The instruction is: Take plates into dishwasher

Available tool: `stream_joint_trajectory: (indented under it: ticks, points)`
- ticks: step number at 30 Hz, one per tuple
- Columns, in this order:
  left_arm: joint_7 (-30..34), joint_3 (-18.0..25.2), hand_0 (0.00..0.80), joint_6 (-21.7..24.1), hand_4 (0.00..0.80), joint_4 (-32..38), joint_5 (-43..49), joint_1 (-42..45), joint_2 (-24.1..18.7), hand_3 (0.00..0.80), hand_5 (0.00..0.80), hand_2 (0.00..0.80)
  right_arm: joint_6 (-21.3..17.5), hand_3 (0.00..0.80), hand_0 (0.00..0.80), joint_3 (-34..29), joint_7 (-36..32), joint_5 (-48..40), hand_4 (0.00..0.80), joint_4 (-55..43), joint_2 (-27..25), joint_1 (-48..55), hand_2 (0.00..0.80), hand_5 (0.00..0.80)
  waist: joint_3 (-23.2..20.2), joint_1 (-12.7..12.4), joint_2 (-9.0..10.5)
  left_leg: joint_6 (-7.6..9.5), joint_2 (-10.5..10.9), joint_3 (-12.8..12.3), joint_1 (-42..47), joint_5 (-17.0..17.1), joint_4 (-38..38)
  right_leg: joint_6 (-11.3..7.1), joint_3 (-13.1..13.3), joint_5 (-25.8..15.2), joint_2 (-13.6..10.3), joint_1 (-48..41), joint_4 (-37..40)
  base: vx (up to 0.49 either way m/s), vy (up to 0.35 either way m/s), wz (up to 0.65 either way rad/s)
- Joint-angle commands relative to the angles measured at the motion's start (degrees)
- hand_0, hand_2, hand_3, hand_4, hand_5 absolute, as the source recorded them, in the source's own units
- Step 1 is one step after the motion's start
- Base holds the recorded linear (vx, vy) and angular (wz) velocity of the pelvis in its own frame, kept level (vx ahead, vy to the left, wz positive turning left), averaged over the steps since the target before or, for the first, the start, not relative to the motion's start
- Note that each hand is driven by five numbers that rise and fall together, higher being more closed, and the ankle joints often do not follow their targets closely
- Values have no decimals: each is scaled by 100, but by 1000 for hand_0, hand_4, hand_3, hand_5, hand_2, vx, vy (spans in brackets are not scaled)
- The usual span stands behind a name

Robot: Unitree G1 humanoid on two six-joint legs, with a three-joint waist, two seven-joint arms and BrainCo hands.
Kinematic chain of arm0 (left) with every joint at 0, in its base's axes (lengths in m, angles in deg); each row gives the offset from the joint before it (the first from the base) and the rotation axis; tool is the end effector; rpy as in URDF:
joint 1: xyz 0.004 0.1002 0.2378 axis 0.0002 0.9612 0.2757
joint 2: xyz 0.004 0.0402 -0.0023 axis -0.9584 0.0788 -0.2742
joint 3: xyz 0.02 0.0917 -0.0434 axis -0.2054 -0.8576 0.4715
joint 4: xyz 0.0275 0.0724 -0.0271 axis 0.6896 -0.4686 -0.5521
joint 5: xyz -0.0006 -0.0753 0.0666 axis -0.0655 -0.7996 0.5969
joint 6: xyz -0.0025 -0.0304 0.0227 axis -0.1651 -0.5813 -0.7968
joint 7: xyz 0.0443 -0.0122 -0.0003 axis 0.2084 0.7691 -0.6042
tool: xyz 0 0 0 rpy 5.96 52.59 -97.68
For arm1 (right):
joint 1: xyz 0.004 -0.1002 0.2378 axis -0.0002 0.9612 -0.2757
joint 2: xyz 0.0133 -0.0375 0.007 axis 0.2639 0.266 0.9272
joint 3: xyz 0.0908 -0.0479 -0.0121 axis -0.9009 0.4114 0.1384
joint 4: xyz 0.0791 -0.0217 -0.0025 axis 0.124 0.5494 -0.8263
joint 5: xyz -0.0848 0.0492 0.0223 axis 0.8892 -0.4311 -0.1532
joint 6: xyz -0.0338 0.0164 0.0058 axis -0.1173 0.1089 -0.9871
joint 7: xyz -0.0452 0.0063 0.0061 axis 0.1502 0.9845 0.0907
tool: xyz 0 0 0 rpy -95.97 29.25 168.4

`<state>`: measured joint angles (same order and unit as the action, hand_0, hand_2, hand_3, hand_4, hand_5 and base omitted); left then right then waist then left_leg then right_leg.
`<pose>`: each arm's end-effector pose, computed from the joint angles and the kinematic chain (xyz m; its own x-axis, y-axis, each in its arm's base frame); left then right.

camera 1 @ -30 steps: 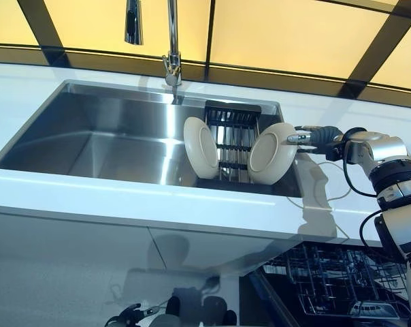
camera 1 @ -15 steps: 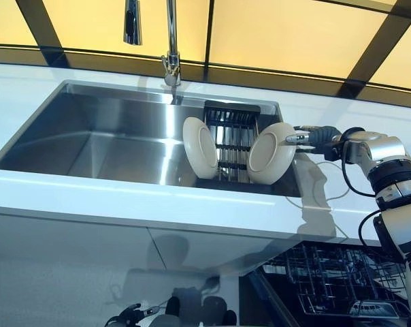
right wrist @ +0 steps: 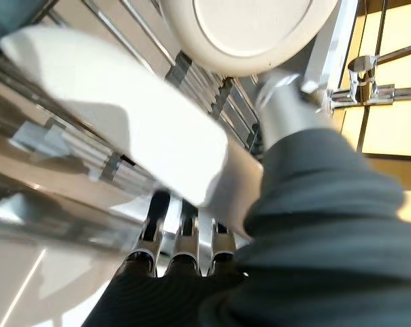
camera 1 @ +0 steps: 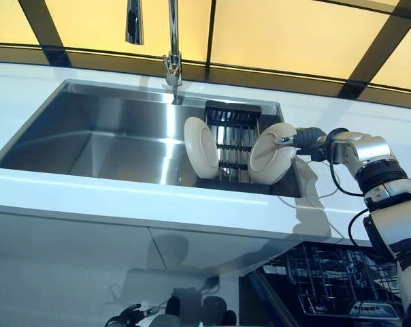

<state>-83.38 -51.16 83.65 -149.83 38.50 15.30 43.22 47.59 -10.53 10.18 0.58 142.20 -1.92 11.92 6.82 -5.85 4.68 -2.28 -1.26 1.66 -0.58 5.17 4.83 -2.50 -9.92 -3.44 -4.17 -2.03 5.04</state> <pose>0.0771 0.2323 -0.1124 0.3599 0.1417 -0.9221 0.0828 0.9796 0.1829 0.3523 -0.2500 0.1921 0.8443 0.2379 -0.4801 -0.3323 0.9354 -0.1209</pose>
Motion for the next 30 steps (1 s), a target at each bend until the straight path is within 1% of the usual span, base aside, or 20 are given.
stream_joint_trajectory:
  ticks: [1,12,17,20,24,30]
  points:
    - [-20,-299,0,96,0,-195,-48,-253,-45,0,0,0,-101,800,800,245,110,-151,800,-297,-186,-289,800,800,-61,-150,225,-140,-130,76,66,-198,17,-296,-13,-199,-394,-60,-4,0,0,0]
    - [-52,-285,0,102,0,-220,-36,-252,-30,0,0,0,-145,800,800,240,421,-107,800,-265,-222,-374,800,800,-64,-141,227,-126,-123,68,87,-211,17,-291,3,-202,-390,-68,-4,0,0,0]
    - [-71,-286,0,97,0,-249,-41,-260,-30,0,0,0,-271,800,800,226,670,-116,800,-173,-293,-459,800,800,-81,-130,238,-128,-126,49,101,-220,17,-295,17,-202,-382,-75,-4,0,0,0]
    - [-89,-288,0,119,0,-262,-52,-248,-24,0,0,0,-357,800,800,215,888,-127,800,-184,-360,-521,800,800,-91,-112,237,-130,-128,37,106,-222,17,-296,32,-206,-379,-70,-4,0,0,0]
    - [-84,-303,0,120,0,-256,-76,-254,-35,0,0,0,-573,800,800,275,1162,-29,800,-172,-488,-669,800,800,-106,-88,239,-132,-127,21,115,-229,17,-300,45,-209,-375,-68,-4,0,0,0]
    - [-108,-326,0,88,0,-211,-81,-244,-89,0,0,0,-790,800,800,464,1866,-78,800,-302,-894,-1042,800,800,-163,0,290,-145,-158,-66,171,-260,17,-326,110,-227,-362,-75,-4,0,0,0]
